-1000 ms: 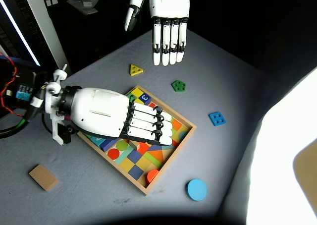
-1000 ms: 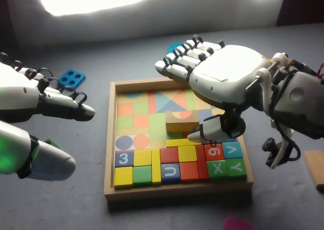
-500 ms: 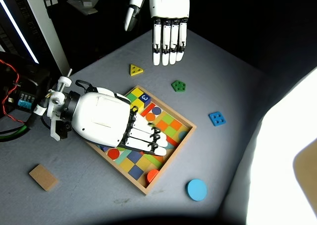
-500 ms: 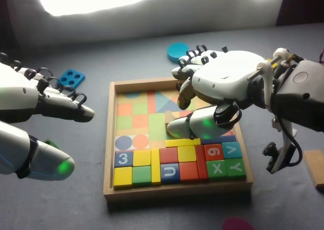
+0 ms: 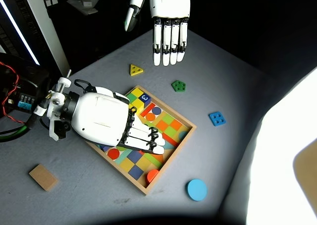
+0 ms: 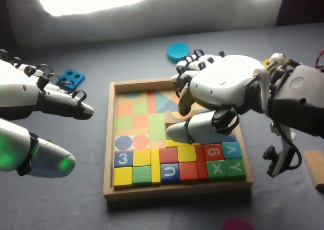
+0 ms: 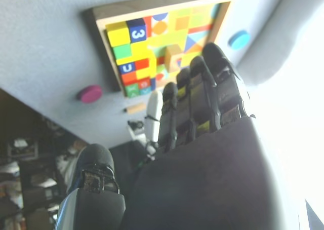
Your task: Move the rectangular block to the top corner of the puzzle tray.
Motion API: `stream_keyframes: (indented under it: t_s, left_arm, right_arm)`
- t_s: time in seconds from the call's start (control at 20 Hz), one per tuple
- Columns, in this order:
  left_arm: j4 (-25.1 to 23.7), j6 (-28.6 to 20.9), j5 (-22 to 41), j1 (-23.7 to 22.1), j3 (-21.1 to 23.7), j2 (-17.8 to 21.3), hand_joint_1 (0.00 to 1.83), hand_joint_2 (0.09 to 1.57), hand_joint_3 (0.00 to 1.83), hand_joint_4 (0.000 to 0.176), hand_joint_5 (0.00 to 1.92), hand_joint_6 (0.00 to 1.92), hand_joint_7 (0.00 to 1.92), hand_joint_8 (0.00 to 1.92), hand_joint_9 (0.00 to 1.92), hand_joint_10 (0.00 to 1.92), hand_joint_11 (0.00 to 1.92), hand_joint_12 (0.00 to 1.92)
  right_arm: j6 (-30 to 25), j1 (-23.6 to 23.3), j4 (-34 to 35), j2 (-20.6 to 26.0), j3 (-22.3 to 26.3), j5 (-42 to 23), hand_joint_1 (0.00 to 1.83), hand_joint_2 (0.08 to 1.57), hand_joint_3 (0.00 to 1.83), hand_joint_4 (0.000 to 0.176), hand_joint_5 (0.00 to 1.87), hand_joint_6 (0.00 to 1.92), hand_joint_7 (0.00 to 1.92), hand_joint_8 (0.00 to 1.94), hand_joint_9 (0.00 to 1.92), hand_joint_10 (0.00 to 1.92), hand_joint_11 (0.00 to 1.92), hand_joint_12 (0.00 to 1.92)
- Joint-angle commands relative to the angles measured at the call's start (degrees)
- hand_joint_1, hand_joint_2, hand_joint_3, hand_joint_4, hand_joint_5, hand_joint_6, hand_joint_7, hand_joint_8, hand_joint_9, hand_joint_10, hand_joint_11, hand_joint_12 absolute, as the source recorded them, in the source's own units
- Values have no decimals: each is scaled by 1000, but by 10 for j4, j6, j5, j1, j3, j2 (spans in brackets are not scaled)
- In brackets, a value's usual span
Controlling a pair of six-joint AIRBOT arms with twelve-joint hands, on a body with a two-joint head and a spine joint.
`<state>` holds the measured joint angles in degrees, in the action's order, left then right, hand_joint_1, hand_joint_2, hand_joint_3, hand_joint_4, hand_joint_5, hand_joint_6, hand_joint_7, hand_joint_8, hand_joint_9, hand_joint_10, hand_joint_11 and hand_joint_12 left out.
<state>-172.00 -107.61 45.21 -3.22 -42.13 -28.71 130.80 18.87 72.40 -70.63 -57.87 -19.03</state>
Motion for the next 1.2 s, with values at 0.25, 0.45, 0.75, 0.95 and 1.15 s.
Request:
stream_keyframes:
  t_s: [0.25, 0.45, 0.75, 0.95, 1.15]
  left_arm:
    - [-6, 2, -47, -10, 0, 1, 0, 1205, 0, 20, 138, 2, 179, 3, 177, 3, 0, 629]
    - [-6, 2, -47, -11, 0, 1, 0, 1203, 0, 20, 155, 4, 205, 6, 207, 9, 0, 670]
    - [-6, 2, -47, -11, 0, 1, 0, 1201, 0, 25, 140, 1, 184, 0, 183, 0, 0, 621]
    - [-6, 2, -47, -11, -1, 1, 0, 1204, 1, 21, 153, 1, 182, 0, 189, 0, 0, 666]
    - [-6, 1, -47, -15, -1, 1, 0, 1197, 0, 21, 142, 1, 172, 1, 184, 1, 0, 651]
  right_arm:
    - [2, -2, -29, -9, -1, -31, 105, 1174, 2, 0, 723, 157, 180, 0, 0, 0, 0, 0]
    - [2, 4, -29, -15, -11, -30, 97, 1169, 0, 0, 730, 152, 211, 10, 0, 0, 0, 0]
    - [0, 5, -29, -20, -20, -29, 51, 1172, 1, 0, 723, 144, 203, 5, 0, 0, 0, 0]
    - [1, 10, -29, -20, -22, -25, 19, 1176, 2, 0, 728, 140, 189, 0, 0, 0, 0, 0]
    - [2, 12, -29, -21, -22, -23, 30, 1179, 3, 0, 729, 137, 205, 4, 0, 0, 0, 0]
